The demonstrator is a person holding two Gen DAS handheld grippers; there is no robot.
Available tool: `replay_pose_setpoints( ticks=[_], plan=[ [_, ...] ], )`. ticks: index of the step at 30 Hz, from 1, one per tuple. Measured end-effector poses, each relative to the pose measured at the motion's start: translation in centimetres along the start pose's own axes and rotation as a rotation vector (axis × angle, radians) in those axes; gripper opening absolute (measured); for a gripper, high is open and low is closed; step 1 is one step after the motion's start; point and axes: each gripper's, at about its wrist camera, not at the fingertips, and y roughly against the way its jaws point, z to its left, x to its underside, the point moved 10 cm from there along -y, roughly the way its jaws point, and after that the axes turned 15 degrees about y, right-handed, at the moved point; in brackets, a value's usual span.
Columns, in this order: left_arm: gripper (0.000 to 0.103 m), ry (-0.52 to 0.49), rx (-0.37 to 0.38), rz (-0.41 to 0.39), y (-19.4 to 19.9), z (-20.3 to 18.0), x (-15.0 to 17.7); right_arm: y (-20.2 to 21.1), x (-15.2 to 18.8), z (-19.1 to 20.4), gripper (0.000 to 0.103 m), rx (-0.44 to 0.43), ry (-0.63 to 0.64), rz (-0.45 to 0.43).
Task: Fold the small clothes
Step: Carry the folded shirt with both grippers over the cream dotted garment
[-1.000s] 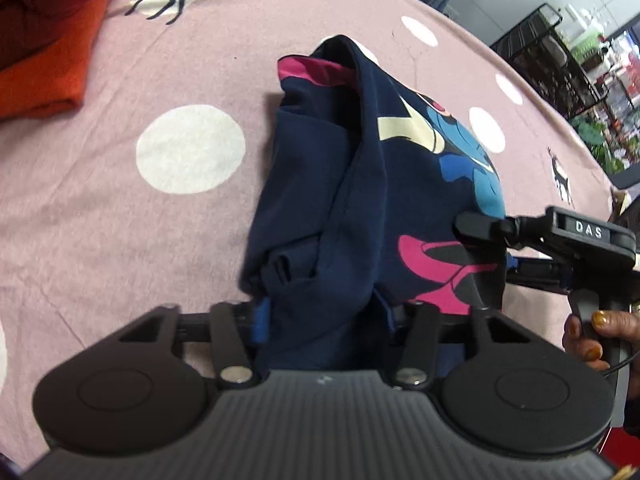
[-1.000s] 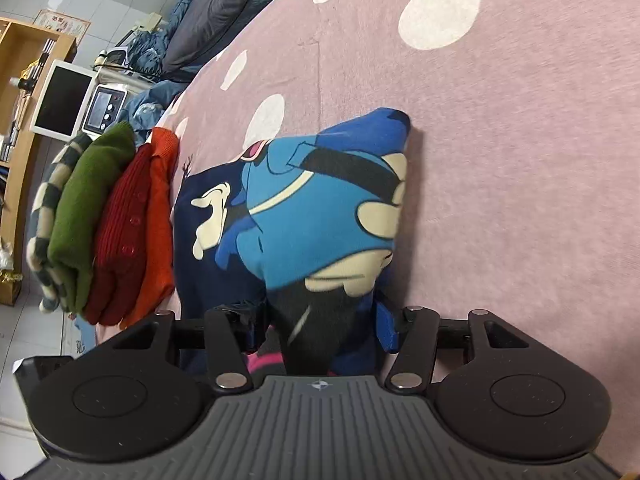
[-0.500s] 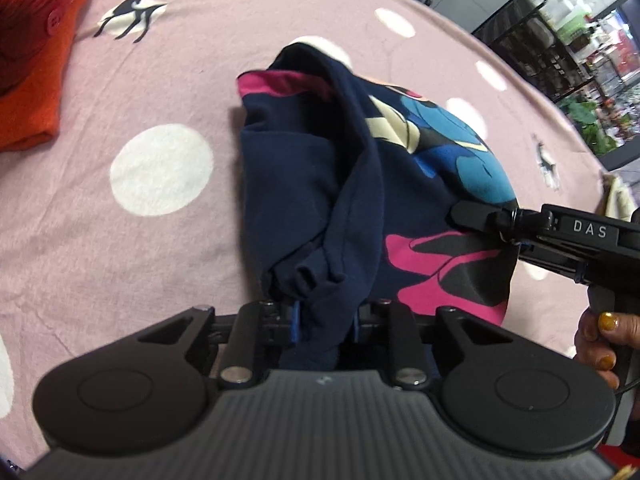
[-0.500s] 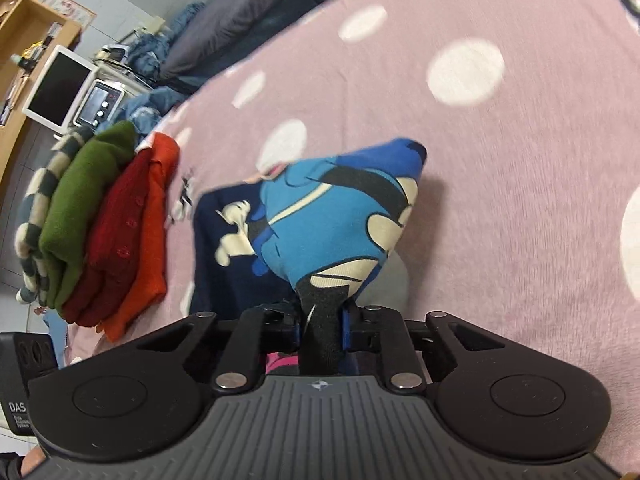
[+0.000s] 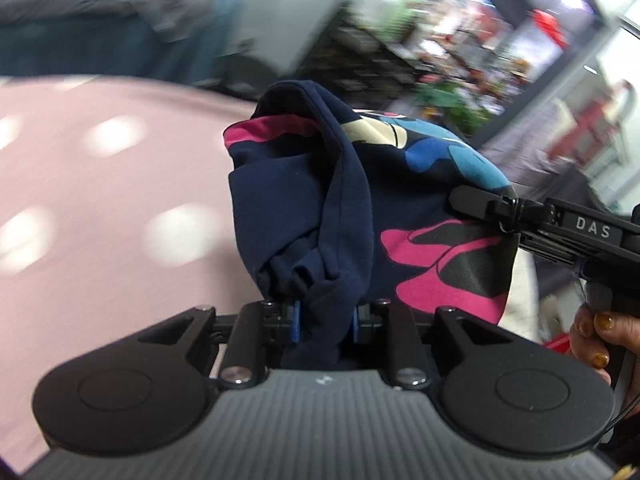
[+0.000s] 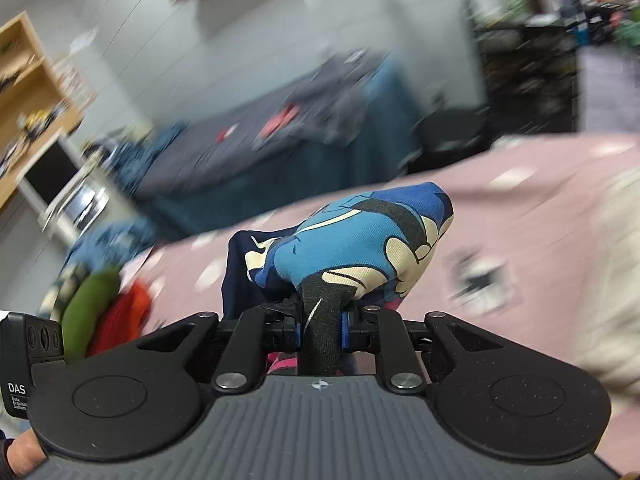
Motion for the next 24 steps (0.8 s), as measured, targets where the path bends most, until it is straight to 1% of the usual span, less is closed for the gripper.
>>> replay_pose_setpoints(
  ticks=[3,5,7,9,10,11,13,14,15,16,17,18,19,21,22,23,24],
  plan=[
    [0.021,-0.09,0.067,0.02,-4.9,-9.5,0.2,4.5,-2.2,-7.7,0.029,0.098,0.001,-0.049],
    [0.021,-0.111,0.103,0.056,-8.5,-14.9,1.1,7.0,-3.0,-12.6,0.03,0.162,-0.017,-0.069],
    [0.022,-0.12,0.125,0.093,-12.0,-19.0,2.3,9.1,-2.9,-17.8,0.03,0.221,-0.056,-0.066],
    [0.022,-0.122,0.107,0.135,-15.2,-21.5,4.0,10.1,-1.9,-21.7,0.03,0.256,-0.101,-0.042],
    [0.022,-0.112,0.099,0.155,-16.0,-22.3,5.5,10.3,-1.1,-23.4,0.03,0.268,-0.123,-0.024],
    [0.023,-0.1,0.079,0.171,-17.2,-22.9,6.4,10.3,-0.1,-25.0,0.032,0.275,-0.152,-0.008],
    [0.026,-0.073,0.011,0.194,-19.0,-21.9,8.2,9.1,2.4,-27.6,0.037,0.281,-0.206,0.045],
    [0.033,-0.068,-0.021,0.197,-19.3,-21.3,9.0,8.3,3.7,-28.7,0.046,0.299,-0.221,0.069],
    [0.043,-0.079,-0.047,0.193,-19.4,-20.8,9.5,7.6,5.0,-29.6,0.05,0.31,-0.221,0.091],
    [0.047,-0.099,-0.058,0.189,-19.1,-20.4,9.9,7.1,6.0,-30.2,0.056,0.322,-0.205,0.106],
    [0.053,-0.12,-0.069,0.182,-18.7,-19.8,10.0,7.1,6.5,-30.5,0.074,0.339,-0.19,0.11],
    [0.055,-0.143,-0.085,0.172,-18.2,-19.4,10.0,7.4,6.8,-30.8,0.095,0.352,-0.19,0.101],
    [0.057,-0.166,-0.107,0.162,-18.3,-19.3,9.4,7.9,6.8,-30.8,0.1,0.358,-0.194,0.078],
    [0.059,-0.216,-0.16,0.131,-16.9,-18.6,9.1,9.9,6.3,-30.8,0.1,0.384,-0.181,0.032],
    [0.059,-0.239,-0.197,0.109,-16.4,-18.4,8.0,10.9,5.7,-30.7,0.1,0.409,-0.158,0.006],
    [0.059,-0.258,-0.229,0.089,-15.6,-17.9,7.0,12.0,4.9,-30.5,0.095,0.437,-0.12,-0.031],
    [0.058,-0.278,-0.27,0.068,-15.0,-17.7,6.4,12.7,4.0,-30.0,0.088,0.443,-0.07,-0.069]
  ],
)
